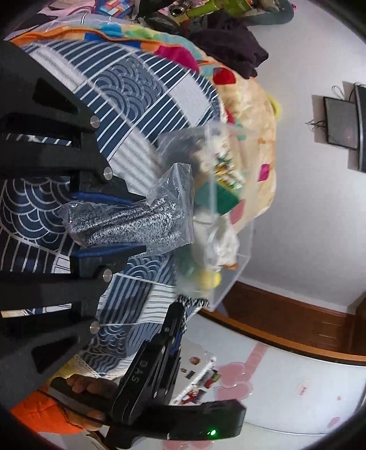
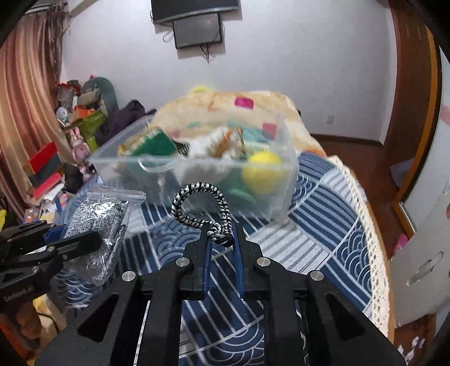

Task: Organize soft objects
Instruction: 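Grasp the silver foil bag with left tool while right tool grasps braided cord, then lower the foil bag and braided cord into the box and open both tools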

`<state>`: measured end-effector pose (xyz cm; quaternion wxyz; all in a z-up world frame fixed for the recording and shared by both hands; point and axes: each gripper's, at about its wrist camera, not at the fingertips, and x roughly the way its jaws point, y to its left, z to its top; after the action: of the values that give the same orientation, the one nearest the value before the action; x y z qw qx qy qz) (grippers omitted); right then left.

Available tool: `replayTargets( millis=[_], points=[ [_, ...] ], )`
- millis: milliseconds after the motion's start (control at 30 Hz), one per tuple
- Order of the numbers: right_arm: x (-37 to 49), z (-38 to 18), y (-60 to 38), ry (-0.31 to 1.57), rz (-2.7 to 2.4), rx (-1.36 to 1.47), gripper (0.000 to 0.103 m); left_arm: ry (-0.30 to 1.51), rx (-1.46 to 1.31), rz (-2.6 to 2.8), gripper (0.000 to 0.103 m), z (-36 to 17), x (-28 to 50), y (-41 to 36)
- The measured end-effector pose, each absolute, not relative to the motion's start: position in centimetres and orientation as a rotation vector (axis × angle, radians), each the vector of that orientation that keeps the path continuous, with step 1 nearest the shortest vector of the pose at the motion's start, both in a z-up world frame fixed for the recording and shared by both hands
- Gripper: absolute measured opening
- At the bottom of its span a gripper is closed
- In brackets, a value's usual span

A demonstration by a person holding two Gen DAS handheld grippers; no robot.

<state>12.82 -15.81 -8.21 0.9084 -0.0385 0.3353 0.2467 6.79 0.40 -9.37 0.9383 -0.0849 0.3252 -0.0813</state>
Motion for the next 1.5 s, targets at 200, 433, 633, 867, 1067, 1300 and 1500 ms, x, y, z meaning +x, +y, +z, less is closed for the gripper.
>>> replayTargets(
  millis=[200,433,633,867,1067,1300,1500],
  points=[
    [12.5,-5.6,-15.5,0.612,0.52,-0.065,0.013,0.586,-0.175,-0.134,0.026,-6.3,7.6,1.9],
    [13.4,-3.1,-14.6,0.54,0.522,-0.055,0.013,0.499,-0.139,-0.09,0.026,-3.0,9.7,2.8],
    [14.8,-2.2,-13.1,0.504,0.53,-0.054,0.013,0.482,-0.132,-0.064,0.026,-2.3,12.4,3.6],
    [16.9,-2.7,-11.0,0.531,0.535,-0.062,0.013,0.508,-0.148,-0.028,0.026,-3.9,15.5,4.6],
    [19.0,-4.2,-8.9,0.6,0.541,-0.065,0.013,0.567,-0.144,-0.013,0.026,-6.0,17.8,4.9],
    [20.2,-6.5,-7.4,0.684,0.535,-0.094,0.013,0.626,-0.119,-0.027,0.026,-8.1,19.6,4.1],
    [19.7,-6.9,-7.9,0.696,0.552,-0.096,0.015,0.633,-0.092,-0.024,0.029,-8.4,19.3,3.7]
  ],
)
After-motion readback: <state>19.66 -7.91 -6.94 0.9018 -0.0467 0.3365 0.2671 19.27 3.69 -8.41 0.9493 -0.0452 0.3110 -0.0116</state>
